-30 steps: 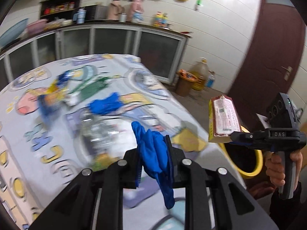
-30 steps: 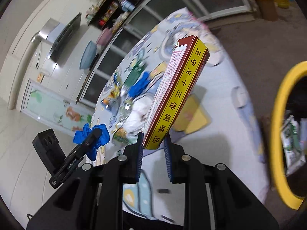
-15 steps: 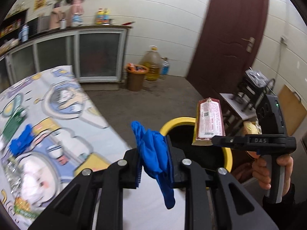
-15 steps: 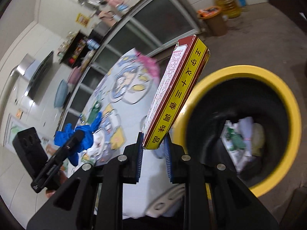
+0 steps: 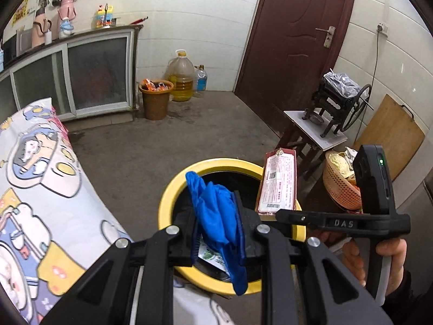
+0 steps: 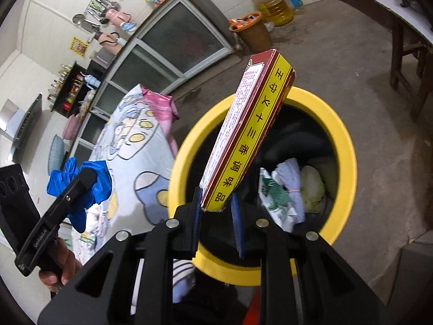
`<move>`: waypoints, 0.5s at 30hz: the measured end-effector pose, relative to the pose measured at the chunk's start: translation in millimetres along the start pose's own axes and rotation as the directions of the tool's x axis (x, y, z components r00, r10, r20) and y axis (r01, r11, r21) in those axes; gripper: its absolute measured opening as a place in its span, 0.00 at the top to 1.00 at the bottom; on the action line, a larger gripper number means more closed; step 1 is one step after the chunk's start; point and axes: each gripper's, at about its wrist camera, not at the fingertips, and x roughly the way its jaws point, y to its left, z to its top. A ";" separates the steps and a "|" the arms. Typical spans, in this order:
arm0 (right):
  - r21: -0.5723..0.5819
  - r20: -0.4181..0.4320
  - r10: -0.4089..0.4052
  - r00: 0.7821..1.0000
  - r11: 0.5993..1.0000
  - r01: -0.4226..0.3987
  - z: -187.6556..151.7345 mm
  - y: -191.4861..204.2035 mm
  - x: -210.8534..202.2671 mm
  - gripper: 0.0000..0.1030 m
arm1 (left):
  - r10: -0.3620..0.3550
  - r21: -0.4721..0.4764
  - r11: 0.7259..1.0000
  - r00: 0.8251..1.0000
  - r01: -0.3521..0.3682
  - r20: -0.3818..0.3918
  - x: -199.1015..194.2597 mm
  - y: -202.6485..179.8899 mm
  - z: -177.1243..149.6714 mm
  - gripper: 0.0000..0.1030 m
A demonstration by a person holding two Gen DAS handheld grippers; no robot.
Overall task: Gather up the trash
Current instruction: 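Carry the glove and spice box over the bin and release both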
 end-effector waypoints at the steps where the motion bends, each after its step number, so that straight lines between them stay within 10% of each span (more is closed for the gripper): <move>1: 0.005 -0.003 -0.002 1.000 1.000 0.002 0.8 -2.6 1.0 0.80 | -0.004 -0.002 1.000 1.000 0.004 -0.005 4.5 -1.7 0.8 0.81; 15: 0.010 -0.015 -0.074 0.997 0.997 0.074 2.7 -9.7 7.5 0.77 | 0.006 0.012 1.000 0.999 -0.005 -0.047 35.8 -13.1 -2.6 0.79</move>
